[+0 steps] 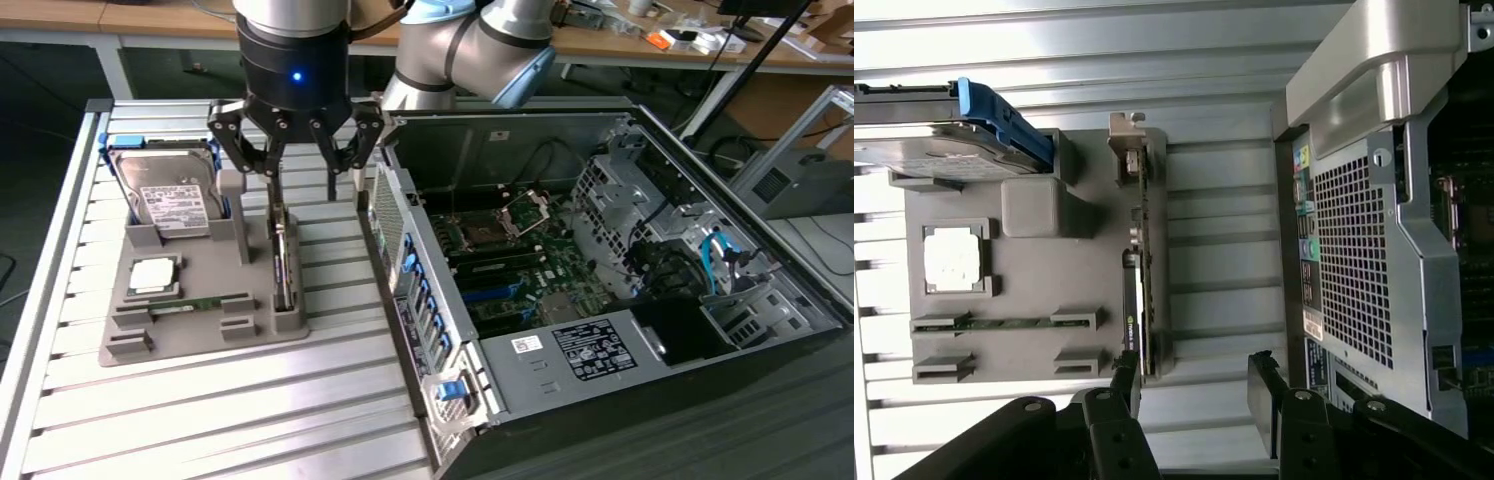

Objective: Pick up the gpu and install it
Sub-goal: 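Pick up the gpu and move the gpu toward the slot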

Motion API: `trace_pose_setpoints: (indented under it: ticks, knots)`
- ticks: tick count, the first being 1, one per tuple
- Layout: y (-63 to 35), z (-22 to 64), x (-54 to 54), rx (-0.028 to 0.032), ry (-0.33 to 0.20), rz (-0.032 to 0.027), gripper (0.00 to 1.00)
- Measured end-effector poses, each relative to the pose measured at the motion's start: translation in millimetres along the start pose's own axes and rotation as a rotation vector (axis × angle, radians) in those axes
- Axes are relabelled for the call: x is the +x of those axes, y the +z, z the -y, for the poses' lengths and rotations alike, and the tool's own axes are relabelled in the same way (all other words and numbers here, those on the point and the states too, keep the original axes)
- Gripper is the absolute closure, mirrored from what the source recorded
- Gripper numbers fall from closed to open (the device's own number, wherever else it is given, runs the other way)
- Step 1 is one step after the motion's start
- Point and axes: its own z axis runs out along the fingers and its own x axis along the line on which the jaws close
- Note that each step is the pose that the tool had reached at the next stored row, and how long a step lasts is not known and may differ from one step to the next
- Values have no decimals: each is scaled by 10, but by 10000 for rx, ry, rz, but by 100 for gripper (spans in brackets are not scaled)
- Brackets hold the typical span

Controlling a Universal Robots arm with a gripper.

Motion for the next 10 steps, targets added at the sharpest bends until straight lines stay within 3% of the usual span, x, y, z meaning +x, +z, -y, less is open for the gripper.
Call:
trace_pose_setpoints:
  ticks: [10]
  knots:
    - [29,-25,9,-1,-1,1,44]
